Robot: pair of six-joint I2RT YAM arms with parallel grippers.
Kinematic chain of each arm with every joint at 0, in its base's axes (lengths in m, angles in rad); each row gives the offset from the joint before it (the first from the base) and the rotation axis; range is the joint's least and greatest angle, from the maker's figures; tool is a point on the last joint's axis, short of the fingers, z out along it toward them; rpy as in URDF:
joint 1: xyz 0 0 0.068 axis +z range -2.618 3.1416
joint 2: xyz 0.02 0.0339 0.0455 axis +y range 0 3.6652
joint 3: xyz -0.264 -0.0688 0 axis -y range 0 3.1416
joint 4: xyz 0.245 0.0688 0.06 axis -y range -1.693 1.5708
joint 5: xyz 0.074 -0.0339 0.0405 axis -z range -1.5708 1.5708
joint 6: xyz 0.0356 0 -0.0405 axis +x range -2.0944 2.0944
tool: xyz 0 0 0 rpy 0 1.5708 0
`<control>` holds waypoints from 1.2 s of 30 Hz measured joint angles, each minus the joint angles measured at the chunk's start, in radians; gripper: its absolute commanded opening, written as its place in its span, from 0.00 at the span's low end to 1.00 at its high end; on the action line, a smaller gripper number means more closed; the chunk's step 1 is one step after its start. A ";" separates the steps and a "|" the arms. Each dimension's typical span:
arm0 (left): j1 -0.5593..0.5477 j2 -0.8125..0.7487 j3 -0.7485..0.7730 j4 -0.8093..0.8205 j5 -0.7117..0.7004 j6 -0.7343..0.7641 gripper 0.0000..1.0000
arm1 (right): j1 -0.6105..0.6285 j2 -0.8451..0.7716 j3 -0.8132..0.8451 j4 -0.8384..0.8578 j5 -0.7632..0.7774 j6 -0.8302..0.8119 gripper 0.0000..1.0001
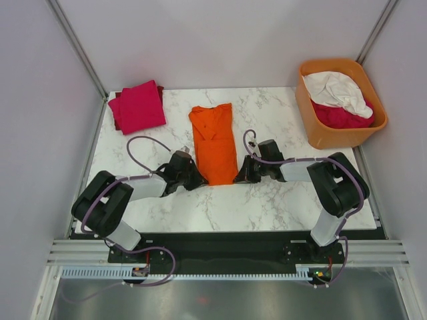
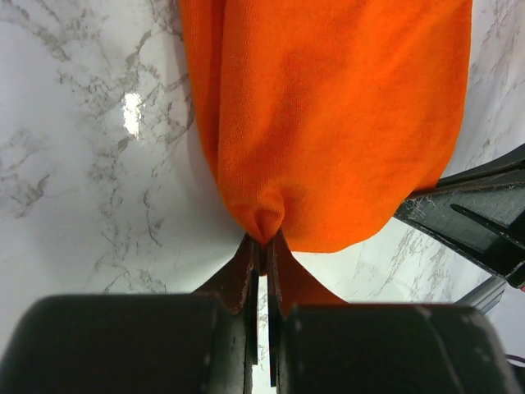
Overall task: Fold and stack the t-shirts
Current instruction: Fold the tshirt
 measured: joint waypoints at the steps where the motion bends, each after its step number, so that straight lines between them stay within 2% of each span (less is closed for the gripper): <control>1: 0.000 0.000 0.000 0.000 0.000 -0.001 0.02 | 0.000 -0.001 -0.002 0.002 0.000 0.000 0.01; 6: -0.005 -0.036 -0.016 -0.037 -0.001 -0.001 0.02 | 0.000 -0.042 -0.041 -0.005 0.005 -0.001 0.00; 10: -0.027 -0.129 -0.084 -0.077 0.013 -0.003 0.02 | 0.008 -0.126 -0.113 -0.039 0.005 0.001 0.00; 16: -0.135 -0.373 -0.212 -0.167 0.032 -0.060 0.02 | 0.056 -0.394 -0.227 -0.146 0.003 0.028 0.00; 21: -0.235 -0.604 -0.206 -0.323 -0.007 -0.111 0.02 | 0.082 -0.625 -0.249 -0.251 0.014 0.074 0.00; 24: -0.248 -0.692 -0.132 -0.447 -0.043 -0.121 0.02 | 0.094 -0.720 -0.227 -0.326 0.035 0.097 0.00; 27: -0.248 -0.702 0.004 -0.560 -0.091 -0.116 0.02 | 0.095 -0.742 -0.141 -0.396 0.068 0.098 0.00; 28: -0.247 -0.671 0.087 -0.607 -0.113 -0.106 0.02 | 0.095 -0.737 -0.100 -0.412 0.083 0.096 0.00; 33: -0.237 -0.518 0.302 -0.703 -0.172 -0.042 0.02 | 0.090 -0.614 0.132 -0.461 0.153 0.058 0.00; 36: -0.202 -0.431 0.390 -0.732 -0.182 0.001 0.02 | 0.086 -0.520 0.218 -0.470 0.185 0.033 0.00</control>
